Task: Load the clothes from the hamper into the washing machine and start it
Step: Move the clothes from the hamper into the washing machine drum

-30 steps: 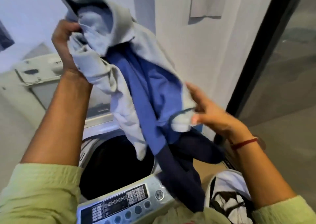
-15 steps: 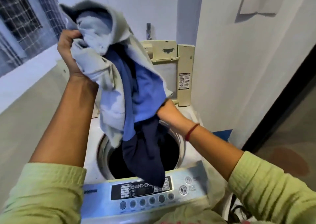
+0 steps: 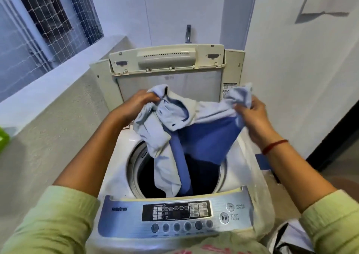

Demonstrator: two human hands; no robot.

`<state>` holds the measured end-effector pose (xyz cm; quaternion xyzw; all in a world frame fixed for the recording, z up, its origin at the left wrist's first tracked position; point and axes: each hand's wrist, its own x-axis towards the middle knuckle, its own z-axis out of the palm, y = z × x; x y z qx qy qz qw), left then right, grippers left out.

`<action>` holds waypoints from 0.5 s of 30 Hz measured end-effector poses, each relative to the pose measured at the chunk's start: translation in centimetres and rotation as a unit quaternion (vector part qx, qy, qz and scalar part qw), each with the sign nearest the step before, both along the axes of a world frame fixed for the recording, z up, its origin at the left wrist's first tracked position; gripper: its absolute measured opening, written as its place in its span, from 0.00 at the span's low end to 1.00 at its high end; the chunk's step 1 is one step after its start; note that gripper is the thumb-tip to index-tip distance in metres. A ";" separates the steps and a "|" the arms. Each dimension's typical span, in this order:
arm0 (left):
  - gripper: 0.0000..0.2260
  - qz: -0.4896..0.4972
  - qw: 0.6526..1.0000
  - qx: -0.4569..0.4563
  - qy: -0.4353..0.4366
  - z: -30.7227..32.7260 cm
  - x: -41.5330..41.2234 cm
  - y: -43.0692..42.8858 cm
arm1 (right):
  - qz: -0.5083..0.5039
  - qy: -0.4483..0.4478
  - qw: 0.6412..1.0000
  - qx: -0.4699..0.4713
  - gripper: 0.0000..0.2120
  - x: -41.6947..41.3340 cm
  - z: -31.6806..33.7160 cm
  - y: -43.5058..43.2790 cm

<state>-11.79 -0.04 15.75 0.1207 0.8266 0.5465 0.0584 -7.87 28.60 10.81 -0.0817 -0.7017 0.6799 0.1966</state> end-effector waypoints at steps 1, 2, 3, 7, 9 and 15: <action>0.07 -0.013 0.997 -0.062 0.031 -0.4 -0.7 -0.5 | -0.034 0.014 0.999 -0.005 0.14 -0.2 0.5 1.1; 0.05 -0.016 0.993 -0.115 0.034 -0.6 -1.2 -1.0 | -0.063 0.031 0.997 -0.015 0.12 -0.3 1.3 1.8; 0.03 -0.033 0.987 -0.154 0.037 -1.2 -1.8 -1.4 | -0.084 0.051 0.995 -0.019 0.11 -0.3 2.0 2.4; 0.10 -0.013 0.949 -0.295 0.106 -2.5 -2.5 -1.9 | -0.096 0.095 0.990 0.033 0.13 -0.3 3.2 3.5; 0.07 0.050 0.940 -0.296 0.159 -2.4 -2.6 -2.0 | -0.087 0.041 0.994 0.060 0.15 -0.5 2.5 4.3; 0.07 0.050 0.997 -0.031 0.054 -1.3 -2.0 -1.8 | -0.172 -0.179 0.857 0.451 0.24 1.6 2.0 6.1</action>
